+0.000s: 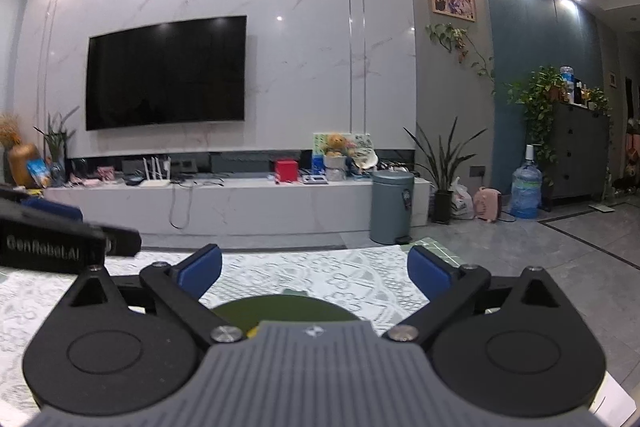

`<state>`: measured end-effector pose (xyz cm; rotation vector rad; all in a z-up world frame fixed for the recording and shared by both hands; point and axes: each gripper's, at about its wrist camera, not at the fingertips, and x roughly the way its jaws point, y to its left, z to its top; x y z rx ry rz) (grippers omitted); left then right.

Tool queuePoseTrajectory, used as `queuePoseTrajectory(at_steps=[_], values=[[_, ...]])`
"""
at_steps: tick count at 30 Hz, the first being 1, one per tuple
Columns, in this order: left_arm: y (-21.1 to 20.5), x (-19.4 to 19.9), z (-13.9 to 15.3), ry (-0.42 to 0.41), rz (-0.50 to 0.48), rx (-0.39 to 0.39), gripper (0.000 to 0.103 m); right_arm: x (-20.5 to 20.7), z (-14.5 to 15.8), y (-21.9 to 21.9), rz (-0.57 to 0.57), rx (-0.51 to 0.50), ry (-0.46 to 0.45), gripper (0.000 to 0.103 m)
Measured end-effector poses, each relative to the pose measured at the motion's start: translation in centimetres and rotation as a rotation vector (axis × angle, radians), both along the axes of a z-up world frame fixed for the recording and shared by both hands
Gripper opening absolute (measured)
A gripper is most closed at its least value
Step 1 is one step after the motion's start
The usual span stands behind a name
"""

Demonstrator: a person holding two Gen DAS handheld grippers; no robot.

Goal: Organize fruits

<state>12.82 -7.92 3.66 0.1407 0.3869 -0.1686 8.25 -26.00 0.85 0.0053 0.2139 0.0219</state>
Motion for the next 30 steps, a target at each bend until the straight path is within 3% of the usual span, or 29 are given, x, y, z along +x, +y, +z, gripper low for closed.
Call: queuePoseTrajectory(at_steps=[6, 12, 20, 30], values=[[1.4, -2.7, 1.0, -0.058, 0.037, -0.028, 0.084, -3.0, 0.9, 0.7, 0.055, 0.057, 0.012, 0.099], [2.4, -4.8, 0.7, -0.06, 0.048, -0.047, 0.084, -5.4, 1.0, 1.4, 0.084, 0.057, 0.03, 0.099], [3.7, -5.8, -1.7, 0.034, 0.113, -0.076, 0.084, -6.7, -0.1, 2.5, 0.073, 0.014, 0.172, 0.099], [4.2, -5.8, -5.0, 0.125, 0.127, -0.05, 0.085, -7.1, -1.9, 2.7, 0.035, -0.001, 0.23, 0.099]])
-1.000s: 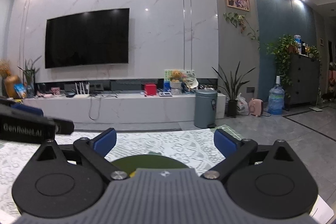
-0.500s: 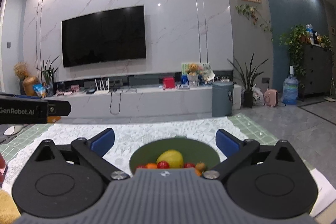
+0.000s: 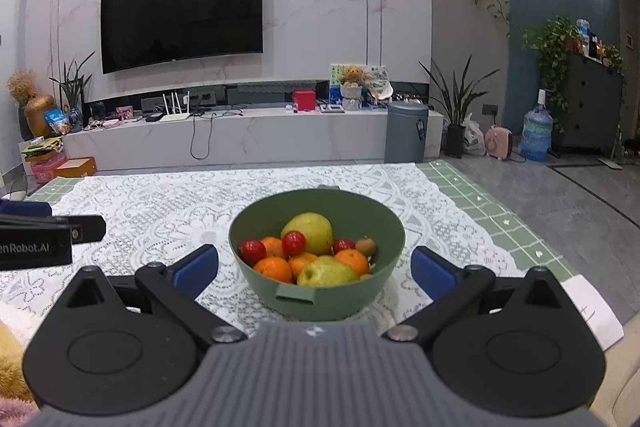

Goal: Organize fruits

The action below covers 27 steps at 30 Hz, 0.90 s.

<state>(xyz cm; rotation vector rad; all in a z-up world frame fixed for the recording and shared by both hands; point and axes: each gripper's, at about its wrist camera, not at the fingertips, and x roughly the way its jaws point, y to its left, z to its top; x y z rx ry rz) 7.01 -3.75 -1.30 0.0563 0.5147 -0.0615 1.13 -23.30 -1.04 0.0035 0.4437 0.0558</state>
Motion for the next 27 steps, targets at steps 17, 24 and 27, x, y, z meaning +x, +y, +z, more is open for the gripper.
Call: queuePoseTrajectory(at_steps=[17, 24, 27], values=[[-0.5, 0.5, -2.5, 0.144, -0.002, 0.044, 0.085, 2.0, -1.7, -0.2, -0.02, 0.033, 0.098, 0.099], [-0.4, 0.6, -2.4, 0.152, 0.005, 0.047, 0.085, 2.0, -1.7, -0.2, -0.02, 0.028, 0.096, 0.099], [-0.3, 0.6, -2.4, 0.152, 0.008, 0.044, 0.085, 2.0, -1.7, -0.2, -0.02, 0.025, 0.096, 0.099]])
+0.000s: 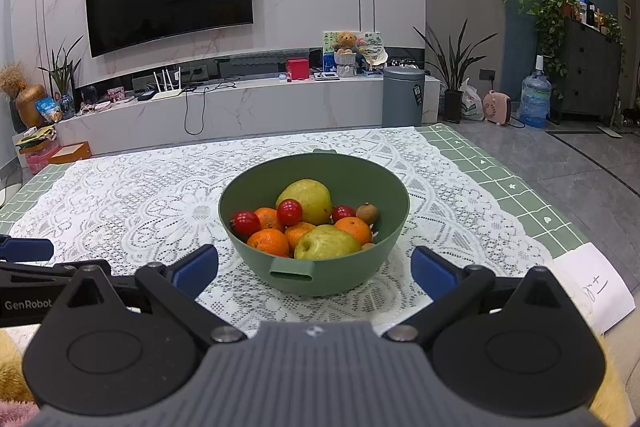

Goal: Organize fruits

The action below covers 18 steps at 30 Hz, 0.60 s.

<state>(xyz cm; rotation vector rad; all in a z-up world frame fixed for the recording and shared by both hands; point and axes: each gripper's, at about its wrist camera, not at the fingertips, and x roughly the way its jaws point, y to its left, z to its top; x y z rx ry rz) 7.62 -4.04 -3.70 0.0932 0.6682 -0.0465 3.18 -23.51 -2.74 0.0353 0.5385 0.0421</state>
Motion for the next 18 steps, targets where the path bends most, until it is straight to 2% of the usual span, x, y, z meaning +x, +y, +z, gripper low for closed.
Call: queuePoseTrajectory(at_steps=[18], values=[[0.23, 0.02, 0.11, 0.004, 0.01, -0.006, 0.085, 0.01, 0.1, 0.78, 0.003, -0.034, 0.002, 0.099]])
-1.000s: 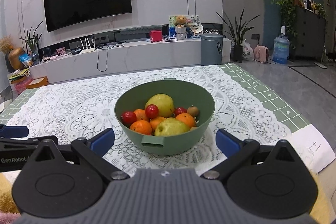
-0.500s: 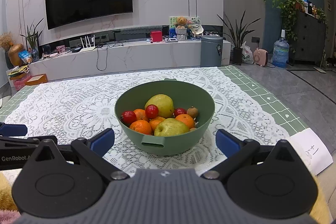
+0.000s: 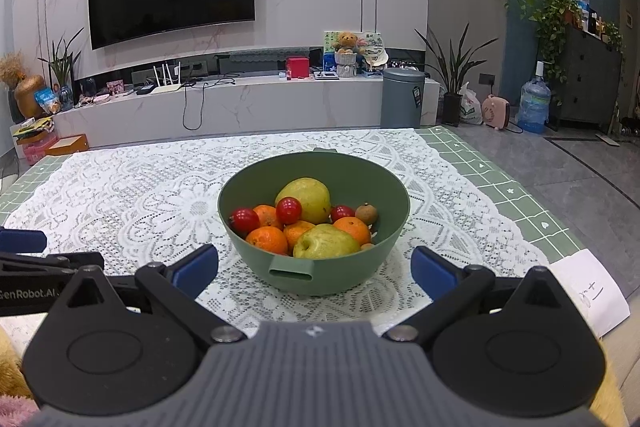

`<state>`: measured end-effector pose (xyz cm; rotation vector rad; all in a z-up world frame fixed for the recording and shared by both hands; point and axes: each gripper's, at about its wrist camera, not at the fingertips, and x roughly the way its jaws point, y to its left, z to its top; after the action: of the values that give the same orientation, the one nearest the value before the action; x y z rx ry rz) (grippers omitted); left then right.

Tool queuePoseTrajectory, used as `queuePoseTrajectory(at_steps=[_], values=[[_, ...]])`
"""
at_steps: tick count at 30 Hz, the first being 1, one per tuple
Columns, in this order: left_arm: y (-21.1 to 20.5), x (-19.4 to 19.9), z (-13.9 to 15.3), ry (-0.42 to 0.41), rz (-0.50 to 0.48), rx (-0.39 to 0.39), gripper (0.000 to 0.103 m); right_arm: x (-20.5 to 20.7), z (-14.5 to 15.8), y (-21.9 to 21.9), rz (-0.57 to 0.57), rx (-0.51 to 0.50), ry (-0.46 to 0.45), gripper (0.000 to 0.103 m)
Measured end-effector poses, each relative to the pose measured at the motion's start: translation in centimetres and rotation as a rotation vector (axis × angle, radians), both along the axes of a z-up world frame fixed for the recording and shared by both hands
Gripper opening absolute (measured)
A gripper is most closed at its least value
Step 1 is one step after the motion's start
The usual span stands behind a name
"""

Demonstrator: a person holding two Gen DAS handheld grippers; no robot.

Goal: Organize fruits

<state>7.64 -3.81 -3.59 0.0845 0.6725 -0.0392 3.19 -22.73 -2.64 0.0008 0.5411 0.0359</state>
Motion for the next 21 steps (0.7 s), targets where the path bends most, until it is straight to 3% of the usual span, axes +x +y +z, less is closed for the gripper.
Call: queuePoseTrajectory(at_steps=[21], values=[[0.27, -0.01, 0.13, 0.003, 0.006, -0.01, 0.085, -0.07, -0.27, 0.91, 0.008, -0.053, -0.001, 0.099]])
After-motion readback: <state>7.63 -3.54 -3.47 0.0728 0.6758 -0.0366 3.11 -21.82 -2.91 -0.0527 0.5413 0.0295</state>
